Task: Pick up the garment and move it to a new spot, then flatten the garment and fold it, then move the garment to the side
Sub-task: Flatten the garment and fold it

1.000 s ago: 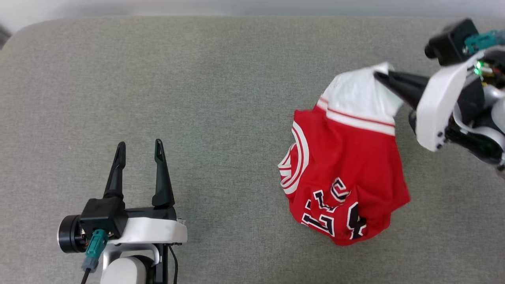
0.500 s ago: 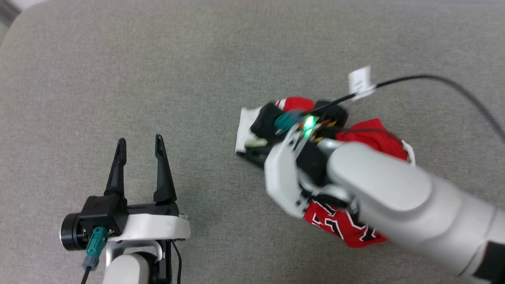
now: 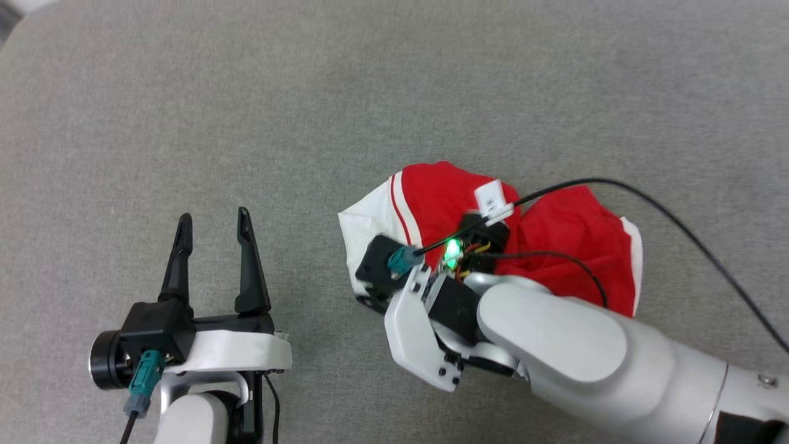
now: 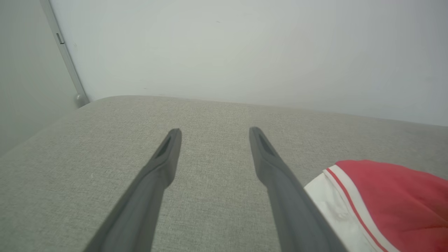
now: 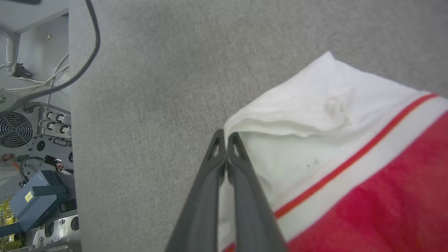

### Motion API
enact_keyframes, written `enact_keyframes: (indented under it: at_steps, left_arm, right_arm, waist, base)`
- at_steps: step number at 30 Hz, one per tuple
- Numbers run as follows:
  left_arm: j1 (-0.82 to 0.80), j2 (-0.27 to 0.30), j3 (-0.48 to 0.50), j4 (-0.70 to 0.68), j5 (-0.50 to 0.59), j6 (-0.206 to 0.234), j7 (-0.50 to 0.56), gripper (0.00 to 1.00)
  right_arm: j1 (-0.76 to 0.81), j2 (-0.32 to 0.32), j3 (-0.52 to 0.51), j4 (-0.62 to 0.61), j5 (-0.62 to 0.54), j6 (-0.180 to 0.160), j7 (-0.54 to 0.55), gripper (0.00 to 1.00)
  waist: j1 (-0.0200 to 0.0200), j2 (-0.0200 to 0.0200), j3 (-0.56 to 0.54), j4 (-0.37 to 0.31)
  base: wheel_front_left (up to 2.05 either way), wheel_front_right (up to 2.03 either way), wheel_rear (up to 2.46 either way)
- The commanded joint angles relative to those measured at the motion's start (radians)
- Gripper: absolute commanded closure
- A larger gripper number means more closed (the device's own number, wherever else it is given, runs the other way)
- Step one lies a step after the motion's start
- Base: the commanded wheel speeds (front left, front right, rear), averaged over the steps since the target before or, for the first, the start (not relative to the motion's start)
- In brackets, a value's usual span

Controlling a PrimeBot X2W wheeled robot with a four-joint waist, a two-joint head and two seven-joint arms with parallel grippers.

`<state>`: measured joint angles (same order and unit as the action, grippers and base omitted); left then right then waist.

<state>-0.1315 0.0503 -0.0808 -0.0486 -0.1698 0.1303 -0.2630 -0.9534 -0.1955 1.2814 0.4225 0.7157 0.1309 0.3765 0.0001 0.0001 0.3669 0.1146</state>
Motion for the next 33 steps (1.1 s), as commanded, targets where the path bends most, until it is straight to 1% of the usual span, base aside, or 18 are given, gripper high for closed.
enact_keyframes:
  at_steps: [1, 4, 7, 10, 12, 14, 16, 20, 23, 25, 29, 33]
  left_arm:
    - [0.007, 0.0, 0.007, 0.002, 0.008, -0.005, -0.003, 0.0]
    - [0.026, 0.0, 0.026, 0.004, 0.015, -0.011, -0.003, 0.0]
    - [0.04, 0.0, 0.048, 0.001, 0.024, -0.023, -0.003, 0.0]
    - [0.055, 0.0, 0.065, -0.008, 0.035, -0.033, -0.003, 0.0]
    - [0.064, 0.0, 0.076, -0.01, 0.039, -0.039, -0.003, 0.0]
    - [0.07, 0.0, 0.083, -0.013, 0.047, -0.043, -0.003, 0.0]
    - [0.079, 0.0, 0.091, -0.015, 0.055, -0.05, -0.003, 0.0]
    - [0.087, 0.0, 0.106, -0.011, 0.07, -0.062, -0.003, 0.0]
    - [0.079, 0.003, 0.122, -0.013, 0.086, -0.079, -0.003, 0.0]
    - [0.069, 0.01, 0.131, -0.016, 0.098, -0.093, -0.003, 0.0]
    - [0.043, 0.035, 0.139, -0.012, 0.111, -0.124, -0.003, 0.0]
    - [-0.015, 0.077, 0.13, -0.004, 0.118, -0.174, -0.003, 0.0]
  right_arm:
    - [-0.022, -0.005, -0.002, -0.009, 0.011, 0.0, -0.032, 0.0]
    - [-0.052, -0.03, -0.001, -0.03, 0.02, 0.0, -0.136, 0.0]
    - [-0.081, -0.076, -0.005, -0.054, 0.032, 0.0, -0.251, 0.0]
    - [-0.085, -0.132, -0.055, -0.068, 0.029, 0.0, -0.366, 0.0]
    - [-0.063, -0.164, -0.118, -0.063, 0.006, 0.0, -0.446, 0.0]
    - [-0.03, -0.192, -0.203, -0.04, -0.032, 0.0, -0.527, 0.0]
    - [0.016, -0.196, -0.309, -0.017, -0.082, 0.0, -0.594, 0.0]
    - [0.149, -0.174, -0.564, -0.011, -0.214, 0.0, -0.64, 0.0]
    - [0.271, -0.138, -0.781, -0.108, -0.332, 0.0, -0.641, 0.0]
    - [0.377, -0.111, -0.9, -0.182, -0.396, 0.0, -0.641, 0.0]
    - [0.545, -0.056, -1.079, -0.315, -0.497, 0.0, -0.641, 0.0]
    - [0.691, 0.006, -1.219, -0.403, -0.539, 0.0, -0.641, 0.0]
  waist:
    - [-0.0001, -0.0001, -0.022, -0.014]
    - [-0.0001, -0.0001, -0.06, -0.034]
    - [-0.0001, -0.0001, -0.098, -0.054]
    - [-0.0001, -0.0001, -0.13, -0.071]
    - [-0.0001, -0.0001, -0.147, -0.084]
    - [-0.0001, -0.0001, -0.16, -0.099]
    - [-0.0001, -0.0001, -0.172, -0.114]
    - [-0.0001, -0.0001, -0.188, -0.14]
    - [-0.0001, -0.0001, -0.193, -0.156]
    - [-0.0001, -0.0001, -0.196, -0.163]
    - [-0.0001, -0.0001, -0.199, -0.17]
    - [-0.0001, -0.0001, -0.203, -0.17]
  base:
    - [0.0, 0.0, 0.0]
    - [0.0, 0.0, 0.0]
    - [0.0, 0.0, 0.0]
    - [0.0, 0.0, 0.0]
    - [0.0, 0.0, 0.0]
    - [0.0, 0.0, 0.0]
    - [0.0, 0.0, 0.0]
    - [0.0, 0.0, 0.0]
    - [0.0, 0.0, 0.0]
    - [0.0, 0.0, 0.0]
    - [0.0, 0.0, 0.0]
    - [0.0, 0.0, 0.0]
